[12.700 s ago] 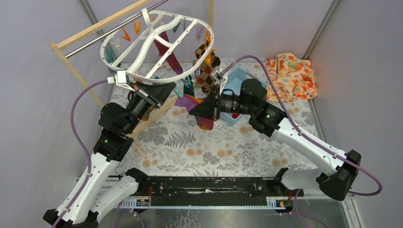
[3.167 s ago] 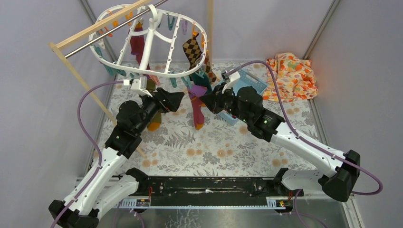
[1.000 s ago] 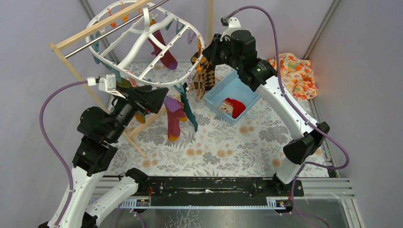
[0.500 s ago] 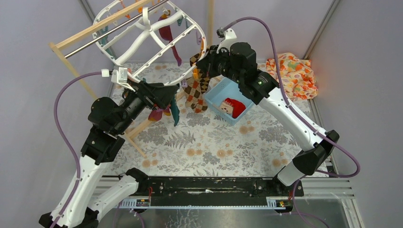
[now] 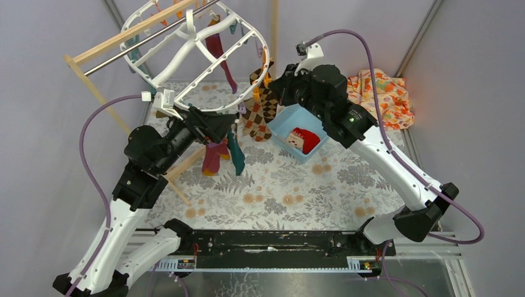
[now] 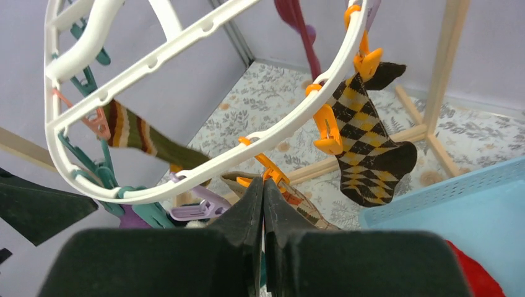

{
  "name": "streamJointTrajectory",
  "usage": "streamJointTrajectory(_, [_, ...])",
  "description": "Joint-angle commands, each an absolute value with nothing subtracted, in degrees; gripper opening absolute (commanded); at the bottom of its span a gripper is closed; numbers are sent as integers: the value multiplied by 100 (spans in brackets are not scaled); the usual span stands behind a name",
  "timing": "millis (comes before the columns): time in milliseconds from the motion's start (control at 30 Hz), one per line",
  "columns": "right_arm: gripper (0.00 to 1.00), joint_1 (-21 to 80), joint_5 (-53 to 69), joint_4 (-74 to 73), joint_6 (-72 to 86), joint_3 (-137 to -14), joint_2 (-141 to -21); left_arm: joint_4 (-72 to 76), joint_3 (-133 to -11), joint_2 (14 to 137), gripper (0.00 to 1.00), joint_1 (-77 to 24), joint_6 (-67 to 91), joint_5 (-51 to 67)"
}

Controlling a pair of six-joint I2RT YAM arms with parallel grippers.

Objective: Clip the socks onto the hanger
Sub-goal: Rotate the hanger at the clothesline.

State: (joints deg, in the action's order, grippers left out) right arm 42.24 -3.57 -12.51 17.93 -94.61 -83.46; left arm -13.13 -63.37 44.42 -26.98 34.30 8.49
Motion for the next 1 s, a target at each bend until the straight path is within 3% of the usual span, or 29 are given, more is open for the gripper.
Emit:
streamJointTrajectory(0, [5,4149,-607,-1133,1569,-9616,-8430,-846,-6181,4458,98,-2730,3501,864])
streamJointTrajectory(400, [4,4148,-403,-266,1602,-9565,-9204,-1352,-6604,4049,98,-2721,3292,663])
streamJointTrajectory(967, [3,4333,569,1355,2250,-8348,-8842,-1742,-6773,3928,98,-2725,3277,355])
